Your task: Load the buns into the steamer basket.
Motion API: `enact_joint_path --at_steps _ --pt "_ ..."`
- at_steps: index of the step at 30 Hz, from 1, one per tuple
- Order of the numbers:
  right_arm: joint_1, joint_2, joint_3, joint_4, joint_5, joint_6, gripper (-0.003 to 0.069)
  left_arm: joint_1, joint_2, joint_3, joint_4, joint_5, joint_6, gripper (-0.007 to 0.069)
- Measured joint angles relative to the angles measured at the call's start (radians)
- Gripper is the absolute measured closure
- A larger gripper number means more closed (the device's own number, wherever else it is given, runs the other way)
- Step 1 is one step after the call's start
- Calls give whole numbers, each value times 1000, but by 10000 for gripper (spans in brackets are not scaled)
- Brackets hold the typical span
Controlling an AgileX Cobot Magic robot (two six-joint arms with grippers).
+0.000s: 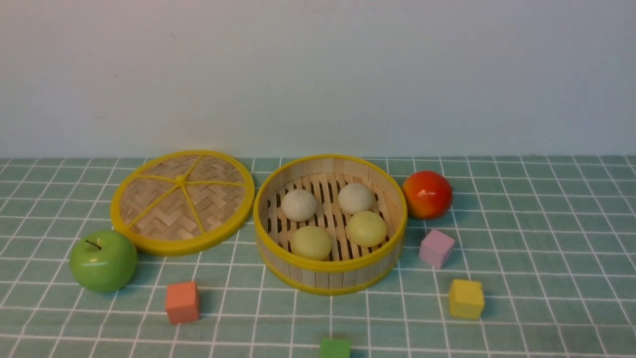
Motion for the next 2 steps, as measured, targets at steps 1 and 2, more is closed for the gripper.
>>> enact_joint_path --at_steps 1,2 --pt "0 0 0 0 0 0 421 0 0 0 0 0 0 587" --pt "0 0 0 0 0 0 421 0 0 0 0 0 0 587"
